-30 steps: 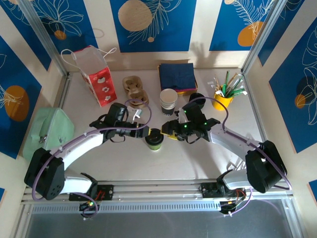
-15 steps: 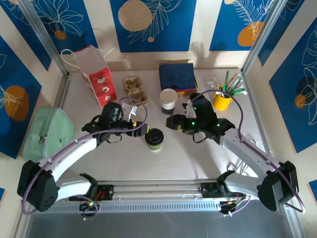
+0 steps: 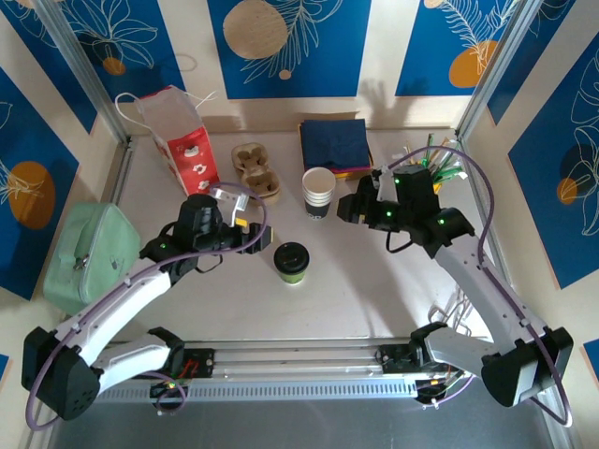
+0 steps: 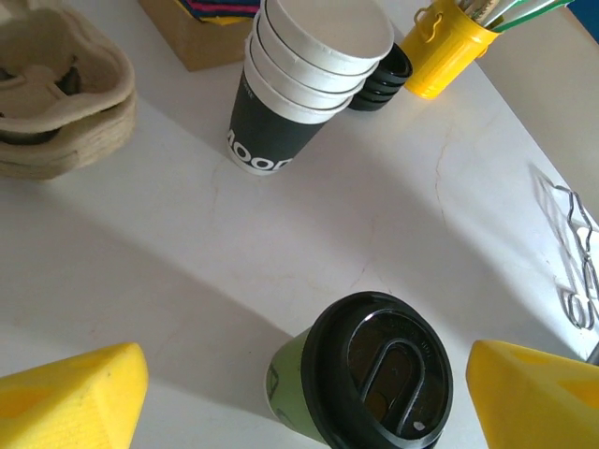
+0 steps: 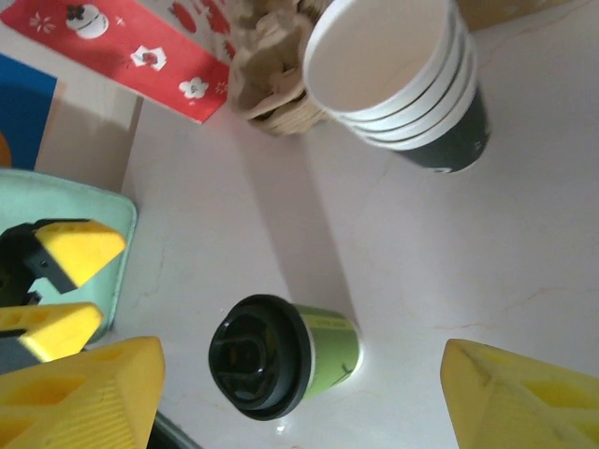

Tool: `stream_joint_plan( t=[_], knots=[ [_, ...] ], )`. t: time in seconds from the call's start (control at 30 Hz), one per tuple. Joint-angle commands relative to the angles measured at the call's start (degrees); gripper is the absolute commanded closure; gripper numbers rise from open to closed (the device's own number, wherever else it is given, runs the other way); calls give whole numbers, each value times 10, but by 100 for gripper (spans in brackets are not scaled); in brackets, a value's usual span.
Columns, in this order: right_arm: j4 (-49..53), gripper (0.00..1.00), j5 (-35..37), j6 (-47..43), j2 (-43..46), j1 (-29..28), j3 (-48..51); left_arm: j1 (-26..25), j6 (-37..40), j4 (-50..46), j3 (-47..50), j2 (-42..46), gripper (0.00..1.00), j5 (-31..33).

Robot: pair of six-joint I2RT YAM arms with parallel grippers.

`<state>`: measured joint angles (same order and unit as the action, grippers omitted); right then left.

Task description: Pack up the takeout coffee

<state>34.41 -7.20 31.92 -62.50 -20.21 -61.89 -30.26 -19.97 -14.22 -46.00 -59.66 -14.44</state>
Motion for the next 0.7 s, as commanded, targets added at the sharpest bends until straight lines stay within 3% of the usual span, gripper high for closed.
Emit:
stream_joint_plan(
  t=[0.0,0.13,0.33,0.57,0.67],
  knots=[
    [37,22,19,-31,11,20,-24,6,23,13,17,15,9,12],
    [45,23,36,-44,9,36,-36,6,32,19,27,15,8,8],
    [54,25,5,-48,-7,29,-54,6,50,-2,32,3,8,-8],
    [65,24,81,-24,-60,-113,-74,17,13,-21,55,45,9,128],
    [73,17,128,-23,-91,-180,-91,27,-4,-35,67,71,9,186]
  ],
)
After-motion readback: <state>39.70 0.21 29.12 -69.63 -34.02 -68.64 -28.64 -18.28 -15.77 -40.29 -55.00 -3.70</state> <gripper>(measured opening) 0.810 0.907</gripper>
